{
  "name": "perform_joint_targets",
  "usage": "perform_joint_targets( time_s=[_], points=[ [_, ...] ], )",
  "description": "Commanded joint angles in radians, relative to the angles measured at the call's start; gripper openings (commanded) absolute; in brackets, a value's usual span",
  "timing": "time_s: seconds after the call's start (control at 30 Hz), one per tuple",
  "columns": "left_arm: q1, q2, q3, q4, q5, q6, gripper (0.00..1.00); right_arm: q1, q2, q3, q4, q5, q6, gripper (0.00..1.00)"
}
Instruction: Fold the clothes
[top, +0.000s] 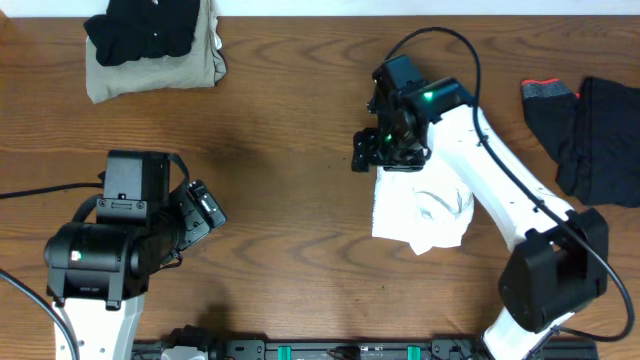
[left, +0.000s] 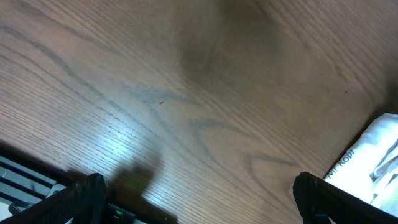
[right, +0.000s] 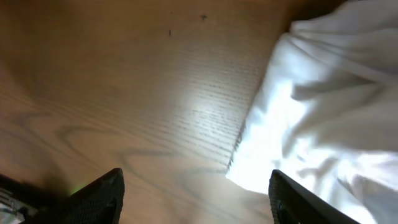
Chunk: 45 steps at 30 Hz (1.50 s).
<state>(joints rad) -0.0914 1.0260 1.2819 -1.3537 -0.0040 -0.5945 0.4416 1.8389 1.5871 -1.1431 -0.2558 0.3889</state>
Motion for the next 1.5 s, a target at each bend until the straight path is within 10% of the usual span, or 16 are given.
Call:
perform_joint_targets(
  time_s=[0.0,0.23,0.5,1.0,1.47],
  points=[
    [0.006,0.008,-0.016,0.000,-0.012,0.018,0.98,-0.045,-0.082,0.037,-0.037,0.086,0.008,0.73],
    [0.006,0.020,-0.016,0.009,-0.012,0.017,0.98,-0.220,-0.204,0.036,-0.224,0.267,0.039,0.99],
    [0.006,0.026,-0.016,0.039,-0.011,0.017,0.98,-0.295,-0.203,-0.065,-0.236,0.148,-0.057,0.97],
    [0.006,0.026,-0.016,0.023,-0.011,0.017,0.98,-0.237,-0.203,-0.412,0.262,0.066,0.026,0.90],
    [0.006,0.026,-0.016,0.022,-0.011,0.018,0.98,-0.133,-0.195,-0.430,0.497,0.061,0.087,0.01]
  ],
)
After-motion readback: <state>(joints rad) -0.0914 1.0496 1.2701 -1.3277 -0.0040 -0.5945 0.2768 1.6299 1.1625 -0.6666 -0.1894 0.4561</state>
